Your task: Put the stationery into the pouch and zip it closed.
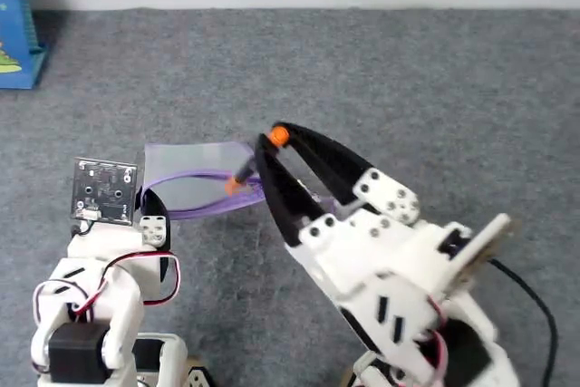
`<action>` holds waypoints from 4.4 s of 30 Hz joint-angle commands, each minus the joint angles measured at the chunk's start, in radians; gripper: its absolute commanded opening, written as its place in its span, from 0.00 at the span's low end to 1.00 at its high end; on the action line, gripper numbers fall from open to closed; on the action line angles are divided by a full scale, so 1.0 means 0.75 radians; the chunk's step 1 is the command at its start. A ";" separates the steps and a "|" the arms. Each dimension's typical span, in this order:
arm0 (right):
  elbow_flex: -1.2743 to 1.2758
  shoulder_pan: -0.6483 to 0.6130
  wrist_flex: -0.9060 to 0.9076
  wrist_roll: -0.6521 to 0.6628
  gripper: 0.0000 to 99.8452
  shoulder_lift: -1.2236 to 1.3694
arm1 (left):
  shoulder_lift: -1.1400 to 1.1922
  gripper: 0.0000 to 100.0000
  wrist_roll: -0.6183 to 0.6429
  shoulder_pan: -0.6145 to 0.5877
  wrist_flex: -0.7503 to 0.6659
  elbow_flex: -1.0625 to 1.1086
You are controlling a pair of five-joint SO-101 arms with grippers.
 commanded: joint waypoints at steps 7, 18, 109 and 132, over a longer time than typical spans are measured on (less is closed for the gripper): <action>0.284 -0.093 -0.433 0.016 0.01 -0.005 | 0.016 0.01 0.014 -0.006 -0.002 -0.009; 0.235 -0.124 -0.422 0.014 0.01 -0.099 | 0.016 0.01 0.014 -0.006 -0.002 -0.009; -0.331 0.355 0.932 -0.108 0.14 1.380 | 0.008 0.01 0.014 -0.209 -0.008 0.001; -0.393 0.521 0.494 0.135 0.07 1.967 | 0.010 0.01 0.014 -0.209 -0.006 0.003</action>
